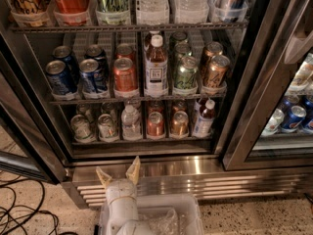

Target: Pick 7up can from bottom shelf of fridge

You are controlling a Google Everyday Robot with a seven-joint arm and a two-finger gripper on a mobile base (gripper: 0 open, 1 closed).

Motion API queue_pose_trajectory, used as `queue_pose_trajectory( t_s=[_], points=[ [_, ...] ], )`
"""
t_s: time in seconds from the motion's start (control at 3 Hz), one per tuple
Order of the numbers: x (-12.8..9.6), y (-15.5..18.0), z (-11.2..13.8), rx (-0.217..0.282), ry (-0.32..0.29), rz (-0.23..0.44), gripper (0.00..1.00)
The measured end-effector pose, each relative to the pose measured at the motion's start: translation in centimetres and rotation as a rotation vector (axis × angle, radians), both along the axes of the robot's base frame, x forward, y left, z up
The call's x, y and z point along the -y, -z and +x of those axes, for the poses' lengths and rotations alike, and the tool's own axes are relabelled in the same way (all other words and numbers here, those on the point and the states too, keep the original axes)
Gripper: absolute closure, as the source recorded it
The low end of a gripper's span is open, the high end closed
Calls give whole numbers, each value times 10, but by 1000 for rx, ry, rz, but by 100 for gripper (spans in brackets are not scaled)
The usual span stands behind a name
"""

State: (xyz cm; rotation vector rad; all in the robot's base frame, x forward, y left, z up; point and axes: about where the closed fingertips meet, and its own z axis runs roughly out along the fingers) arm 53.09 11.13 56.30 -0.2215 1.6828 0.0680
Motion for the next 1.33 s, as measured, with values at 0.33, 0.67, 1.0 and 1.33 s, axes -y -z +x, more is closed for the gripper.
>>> queue_pose_trajectory(
  t_s=[0.33, 0.67, 1.0, 1.33],
  points=[
    [23, -19, 9, 26, -61, -9, 12],
    [25, -29, -2, 42, -195, 5, 15],
    [7, -22, -17, 16, -357, 39, 14],
    [-29, -19, -41, 19, -516, 119, 15]
  ],
)
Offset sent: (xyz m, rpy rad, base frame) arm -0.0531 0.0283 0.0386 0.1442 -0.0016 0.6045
